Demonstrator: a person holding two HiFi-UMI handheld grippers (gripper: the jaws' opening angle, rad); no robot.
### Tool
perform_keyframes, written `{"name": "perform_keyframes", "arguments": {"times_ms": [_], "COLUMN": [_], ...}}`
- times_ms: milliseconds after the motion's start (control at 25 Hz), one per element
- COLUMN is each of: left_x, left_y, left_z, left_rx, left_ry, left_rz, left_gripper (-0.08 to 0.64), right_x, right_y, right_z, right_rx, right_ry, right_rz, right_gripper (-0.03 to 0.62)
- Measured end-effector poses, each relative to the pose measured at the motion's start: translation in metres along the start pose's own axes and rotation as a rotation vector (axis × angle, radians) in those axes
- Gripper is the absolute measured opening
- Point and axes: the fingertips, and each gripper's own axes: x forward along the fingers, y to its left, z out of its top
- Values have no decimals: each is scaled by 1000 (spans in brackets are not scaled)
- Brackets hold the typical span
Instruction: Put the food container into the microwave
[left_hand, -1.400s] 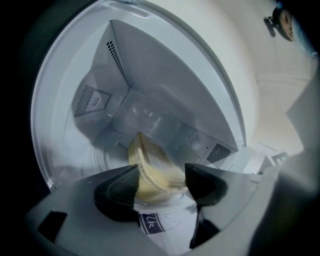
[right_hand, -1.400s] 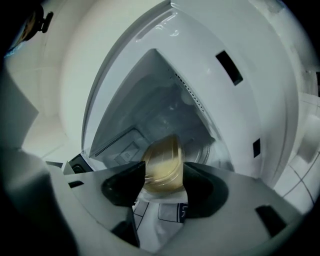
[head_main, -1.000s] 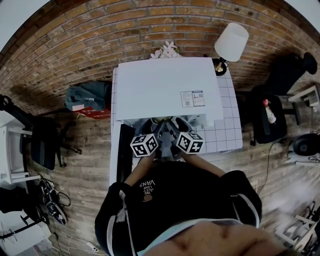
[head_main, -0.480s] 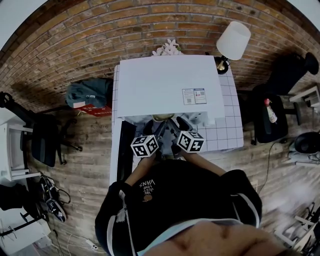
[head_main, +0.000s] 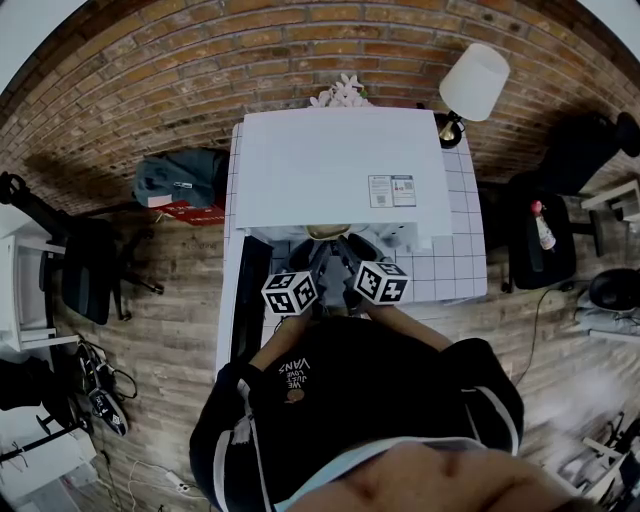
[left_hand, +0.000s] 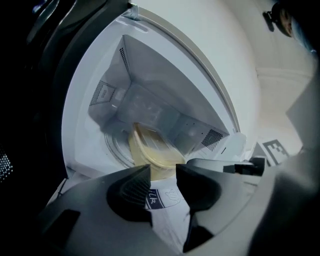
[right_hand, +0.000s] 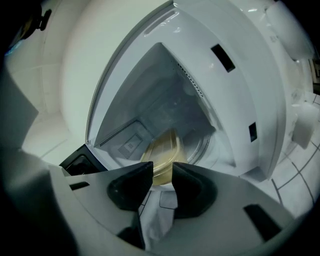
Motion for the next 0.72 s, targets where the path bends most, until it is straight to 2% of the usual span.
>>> {"name": "perform_keyframes", "arguments": {"times_ms": [120,240,720], "left_x": [1,4,16], "left_y": [3,6,10], "left_z": [1,3,10], "left_rx": [10,7,9], "left_ry": [3,5,20], "left_rz": [5,8,-12], "left_gripper": [109,86,67], "right_x": [2,5,12], "right_y": [0,-1,-7], "right_z": [1,1,8], "right_rx": [-9,-9,11], "right_ry": [2,9,2], "right_rz": [4,5,-15], "right_gripper": [69,37,32]}}
